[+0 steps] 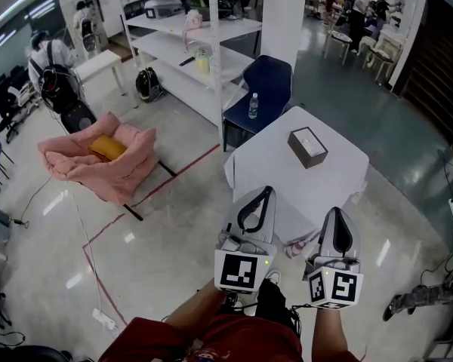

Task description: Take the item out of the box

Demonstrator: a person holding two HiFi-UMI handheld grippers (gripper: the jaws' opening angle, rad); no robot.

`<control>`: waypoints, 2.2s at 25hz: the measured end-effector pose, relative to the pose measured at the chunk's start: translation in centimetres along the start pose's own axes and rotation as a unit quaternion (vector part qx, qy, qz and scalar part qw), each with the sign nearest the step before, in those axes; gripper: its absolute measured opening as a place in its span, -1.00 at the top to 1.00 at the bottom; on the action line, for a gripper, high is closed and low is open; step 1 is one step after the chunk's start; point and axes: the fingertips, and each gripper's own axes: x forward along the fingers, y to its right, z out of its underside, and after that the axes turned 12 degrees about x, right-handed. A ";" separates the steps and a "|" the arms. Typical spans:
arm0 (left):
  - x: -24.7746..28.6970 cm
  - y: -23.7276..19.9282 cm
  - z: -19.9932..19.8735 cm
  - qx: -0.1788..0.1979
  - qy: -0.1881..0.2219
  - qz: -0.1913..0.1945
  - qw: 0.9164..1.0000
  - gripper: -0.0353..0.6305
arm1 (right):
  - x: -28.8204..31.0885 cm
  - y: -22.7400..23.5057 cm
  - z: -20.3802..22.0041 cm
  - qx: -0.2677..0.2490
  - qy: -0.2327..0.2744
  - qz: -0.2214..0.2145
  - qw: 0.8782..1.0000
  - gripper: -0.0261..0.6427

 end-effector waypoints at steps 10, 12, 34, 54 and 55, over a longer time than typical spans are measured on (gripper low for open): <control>7.2 0.8 3.0 0.017 -0.008 0.001 1.000 0.88 | 6.8 4.8 2.0 0.021 0.003 -0.005 1.000 0.92; 9.1 0.9 3.4 0.021 -0.010 0.003 1.000 0.88 | 8.5 5.9 2.2 0.024 0.000 -0.007 1.000 0.92; 28.7 5.4 8.0 0.001 -0.011 -0.010 1.000 0.88 | 22.4 20.9 2.2 0.048 -0.011 -0.002 0.999 0.92; 37.2 7.2 12.3 0.001 -0.018 -0.007 1.000 0.88 | 29.6 26.7 4.7 0.065 -0.027 -0.012 0.997 0.92; 37.6 7.1 12.6 0.000 -0.018 -0.003 1.000 0.88 | 30.0 26.9 4.9 0.064 -0.027 -0.009 0.998 0.92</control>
